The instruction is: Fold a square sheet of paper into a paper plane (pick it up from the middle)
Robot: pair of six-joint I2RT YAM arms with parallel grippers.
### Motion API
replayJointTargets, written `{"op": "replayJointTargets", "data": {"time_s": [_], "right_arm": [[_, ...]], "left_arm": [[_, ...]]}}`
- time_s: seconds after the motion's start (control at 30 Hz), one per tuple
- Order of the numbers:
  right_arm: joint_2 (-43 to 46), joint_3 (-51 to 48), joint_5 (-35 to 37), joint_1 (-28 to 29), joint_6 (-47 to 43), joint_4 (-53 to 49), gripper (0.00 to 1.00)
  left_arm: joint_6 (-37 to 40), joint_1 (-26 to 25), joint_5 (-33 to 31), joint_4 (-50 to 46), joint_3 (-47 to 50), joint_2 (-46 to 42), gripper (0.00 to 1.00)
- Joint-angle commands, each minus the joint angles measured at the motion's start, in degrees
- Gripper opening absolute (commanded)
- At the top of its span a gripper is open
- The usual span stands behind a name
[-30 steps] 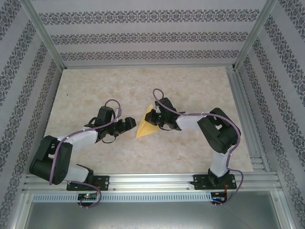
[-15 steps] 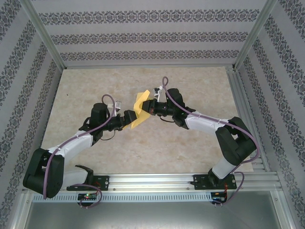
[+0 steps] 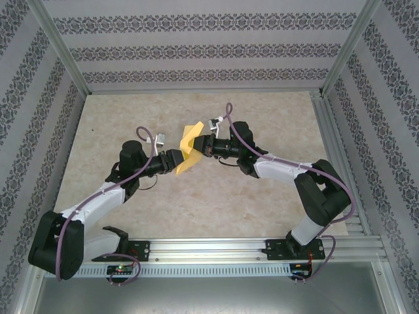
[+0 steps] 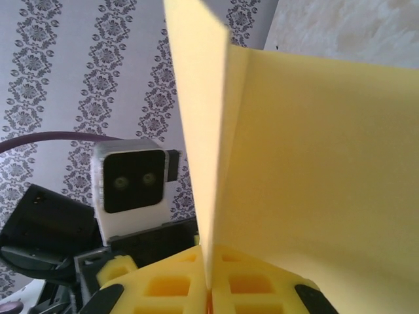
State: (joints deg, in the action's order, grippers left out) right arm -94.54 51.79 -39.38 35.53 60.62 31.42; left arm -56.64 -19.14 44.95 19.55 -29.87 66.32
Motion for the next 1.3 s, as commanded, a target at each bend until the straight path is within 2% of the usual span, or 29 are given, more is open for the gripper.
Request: {"op": "replayJointTargets", "data": {"time_s": [0.0,0.33,0.47,0.67,0.8,0.9,1.07,1.17,1.27], "right_arm": [[-1.0,-1.14,-1.32,-0.64,0.71,2.76,0.09],[-2.05,-0.86,-1.84,-0.76,0.86,2.68,0.1],[-1.81,-0.99,-1.6,-1.07,0.43,1.83,0.14],[3.16,-3.81,1.9,-3.18,-2.94,-3.81,0.42],[10.38,-6.17,9.22,-5.52,-9.15,-14.55,0.59],[16.73,-6.39,19.42,-5.93,-16.17,-26.21,0.7],[25.76,-7.97,36.18,-5.21,-22.22,-37.0,0.82],[29.89,-10.19,41.44,-5.12,-22.51,-37.88,0.86],[32.41,-12.24,43.8,-5.14,-22.4,-37.72,0.88]], "left_arm": [[3.57,0.54,-0.39,-1.13,-0.44,-1.78,0.41],[5.99,0.59,-0.59,-3.16,-0.8,-1.24,0.25],[6.83,0.54,-0.94,-4.29,-1.15,-1.11,0.17],[9.33,0.56,-2.93,-8.21,-1.95,-1.32,0.07],[14.6,0.51,-8.26,-18.92,-4.77,-2.23,0.06],[20.53,-0.18,-16.93,-31.86,-9.05,-3.15,0.06],[28.44,-5.24,-41.97,-52.51,-18.37,-1.89,0.06],[29.72,-9.44,-55.75,-60.2,-23.09,1.4,0.06],[29.9,-13.51,-67.6,-65.73,-27.34,6.53,0.06]]}}
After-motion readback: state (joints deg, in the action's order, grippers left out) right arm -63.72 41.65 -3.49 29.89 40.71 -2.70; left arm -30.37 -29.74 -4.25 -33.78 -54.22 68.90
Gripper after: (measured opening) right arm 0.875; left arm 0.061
